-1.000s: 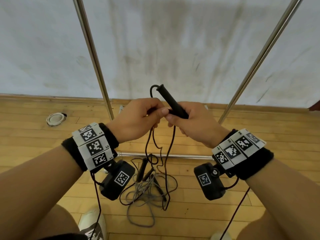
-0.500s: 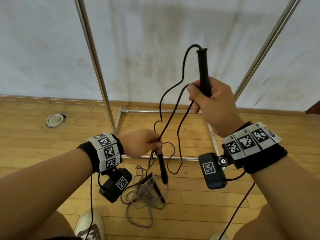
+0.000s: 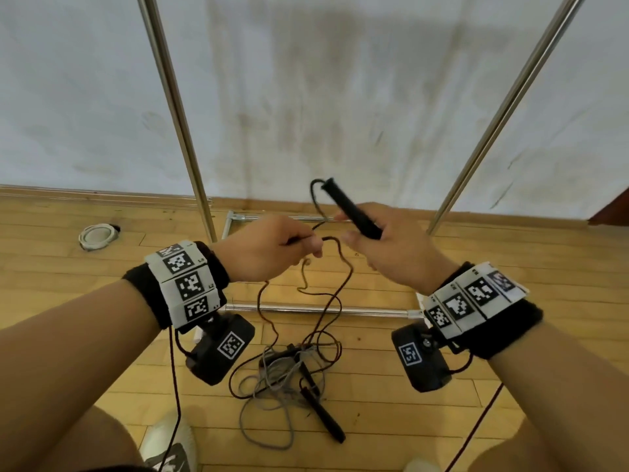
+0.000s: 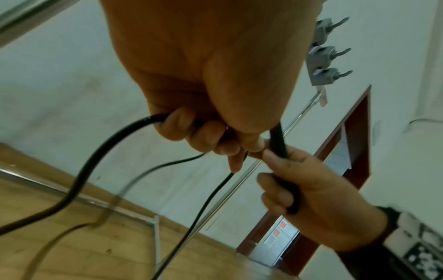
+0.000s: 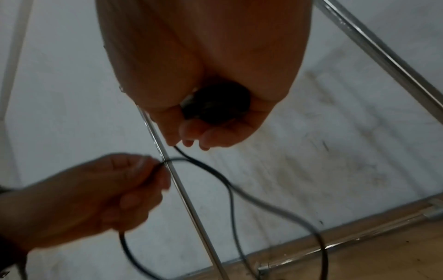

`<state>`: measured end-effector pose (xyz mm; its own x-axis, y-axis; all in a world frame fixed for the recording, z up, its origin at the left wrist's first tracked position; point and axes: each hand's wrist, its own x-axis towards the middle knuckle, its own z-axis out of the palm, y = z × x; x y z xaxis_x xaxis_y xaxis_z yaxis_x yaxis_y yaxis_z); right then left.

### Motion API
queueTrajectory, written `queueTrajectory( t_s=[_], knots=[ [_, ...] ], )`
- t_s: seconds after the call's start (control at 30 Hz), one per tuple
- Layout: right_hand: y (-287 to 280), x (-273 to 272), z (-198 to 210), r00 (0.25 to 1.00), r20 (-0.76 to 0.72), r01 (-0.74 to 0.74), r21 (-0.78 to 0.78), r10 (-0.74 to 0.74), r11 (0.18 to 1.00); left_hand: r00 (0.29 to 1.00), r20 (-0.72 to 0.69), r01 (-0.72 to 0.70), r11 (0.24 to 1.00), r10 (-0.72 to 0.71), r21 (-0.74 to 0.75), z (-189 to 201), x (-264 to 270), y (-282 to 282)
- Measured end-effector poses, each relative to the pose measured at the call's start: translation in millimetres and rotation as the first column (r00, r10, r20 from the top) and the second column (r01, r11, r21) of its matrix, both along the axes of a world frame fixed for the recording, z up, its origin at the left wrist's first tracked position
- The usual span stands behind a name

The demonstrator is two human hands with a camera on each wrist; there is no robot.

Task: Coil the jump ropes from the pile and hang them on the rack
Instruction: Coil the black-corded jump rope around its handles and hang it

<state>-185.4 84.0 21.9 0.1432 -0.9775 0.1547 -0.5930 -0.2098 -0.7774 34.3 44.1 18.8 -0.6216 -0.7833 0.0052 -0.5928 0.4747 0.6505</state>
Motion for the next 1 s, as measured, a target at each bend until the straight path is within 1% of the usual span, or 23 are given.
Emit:
queueTrajectory(
  t_s=[0.07,0.1,0.17,0.23,0.3,0.43,0.5,0.57,0.63,0.67,0.73,0.8,0.87,0.93,1.0],
  knots=[
    [3,8,-1,0.993,-0.035,-0.112,0.025,0.113,0.993,0.995,-0.091,-0.034,0.998,0.028,-0.055,9,-2,3],
    [3,11,-1,0.989,-0.027,-0.143,0.027,0.144,0.989,0.990,-0.134,-0.054,0.996,0.044,-0.072,13,-2,5],
    [4,14,0,0.989,0.029,-0.145,0.028,0.145,0.989,0.982,-0.180,-0.070,0.994,0.054,-0.082,19,1,6],
    [4,15,4,0.990,0.086,-0.117,0.022,0.115,0.993,0.987,-0.157,-0.059,0.994,0.045,-0.088,20,7,6],
    [4,14,9,0.992,0.112,-0.064,-0.016,0.065,0.998,0.996,-0.089,-0.027,0.999,0.023,-0.046,15,14,3],
    [1,6,18,0.964,0.265,0.054,-0.097,-0.027,0.994,0.997,0.057,0.047,0.990,-0.055,0.136,-7,27,-3],
    [0,4,21,0.957,0.282,0.107,-0.134,-0.065,0.985,0.991,0.108,0.062,0.980,-0.084,0.191,-18,31,-6],
    [-2,-1,26,0.934,0.345,0.162,-0.162,-0.098,0.973,0.974,0.197,0.061,0.968,-0.111,0.244,-27,38,-7],
    [-6,-10,31,0.897,0.411,0.261,-0.194,-0.163,0.946,0.934,0.327,0.049,0.961,-0.141,0.273,-36,47,-7],
    [-8,-17,33,0.883,0.426,0.306,-0.200,-0.198,0.931,0.920,0.366,0.038,0.959,-0.143,0.279,-39,51,-8],
    [-12,-28,31,0.885,0.398,0.336,-0.183,-0.243,0.924,0.923,0.367,0.007,0.960,-0.113,0.279,-43,57,-10],
    [-12,-34,24,0.910,0.314,0.329,-0.146,-0.272,0.933,0.941,0.331,-0.020,0.966,-0.069,0.257,-41,57,-12],
    [-11,-35,16,0.931,0.221,0.323,-0.130,-0.290,0.937,0.953,0.301,-0.030,0.979,-0.033,0.203,-35,52,-13],
    [-7,-33,11,0.954,0.139,0.283,-0.133,-0.265,0.950,0.963,0.270,-0.028,0.992,-0.006,0.121,-27,45,-11],
    [-3,-27,8,0.975,0.102,0.211,-0.115,-0.200,0.971,0.975,0.222,-0.005,1.000,-0.002,0.028,-18,35,-7]
  ],
)
